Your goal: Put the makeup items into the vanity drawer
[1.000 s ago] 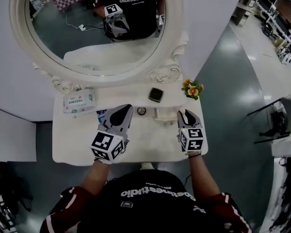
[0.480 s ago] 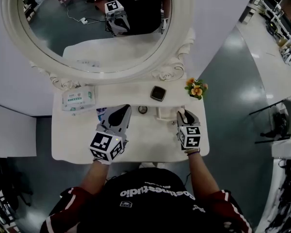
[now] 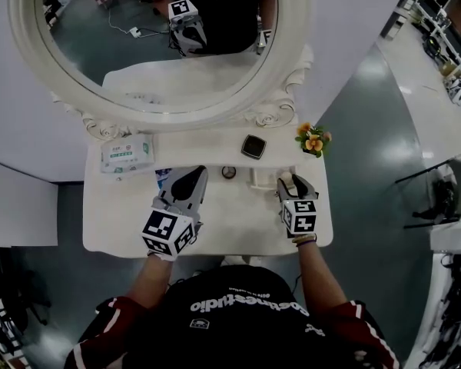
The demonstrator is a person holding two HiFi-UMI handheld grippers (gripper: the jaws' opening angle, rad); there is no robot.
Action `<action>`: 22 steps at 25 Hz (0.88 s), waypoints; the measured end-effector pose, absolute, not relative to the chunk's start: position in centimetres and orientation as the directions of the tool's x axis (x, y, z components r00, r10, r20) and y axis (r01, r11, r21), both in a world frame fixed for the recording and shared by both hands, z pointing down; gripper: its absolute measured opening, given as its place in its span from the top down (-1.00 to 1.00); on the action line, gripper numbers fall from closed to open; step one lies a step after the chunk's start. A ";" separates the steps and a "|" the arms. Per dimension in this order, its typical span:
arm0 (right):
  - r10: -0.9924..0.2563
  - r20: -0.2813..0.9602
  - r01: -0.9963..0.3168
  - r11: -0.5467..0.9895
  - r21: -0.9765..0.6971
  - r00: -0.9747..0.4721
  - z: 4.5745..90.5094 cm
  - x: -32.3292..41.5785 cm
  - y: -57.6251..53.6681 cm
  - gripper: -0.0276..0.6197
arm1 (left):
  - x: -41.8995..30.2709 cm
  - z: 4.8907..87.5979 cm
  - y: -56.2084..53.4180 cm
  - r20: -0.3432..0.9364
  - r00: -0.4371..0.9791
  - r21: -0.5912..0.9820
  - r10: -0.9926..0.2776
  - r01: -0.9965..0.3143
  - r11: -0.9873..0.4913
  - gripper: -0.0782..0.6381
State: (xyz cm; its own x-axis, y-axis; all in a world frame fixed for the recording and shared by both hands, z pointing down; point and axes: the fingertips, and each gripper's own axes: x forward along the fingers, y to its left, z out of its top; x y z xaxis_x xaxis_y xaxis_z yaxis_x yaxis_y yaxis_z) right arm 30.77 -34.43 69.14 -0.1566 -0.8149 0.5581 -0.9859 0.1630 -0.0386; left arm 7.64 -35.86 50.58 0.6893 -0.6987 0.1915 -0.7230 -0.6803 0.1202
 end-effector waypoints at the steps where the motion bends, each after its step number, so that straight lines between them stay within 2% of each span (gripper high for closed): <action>1: -0.818 0.554 -0.986 0.164 -0.037 -0.157 68.9 30.7 -34.4 0.33 | 7.5 50.5 -35.7 0.189 0.688 0.120 -0.700 -0.724 -0.679 0.76; 22: -0.873 0.470 -0.987 0.158 0.014 -0.133 61.9 26.8 -29.7 0.33 | 0.4 46.0 -30.6 0.119 0.664 0.085 -0.738 -0.748 -0.659 0.76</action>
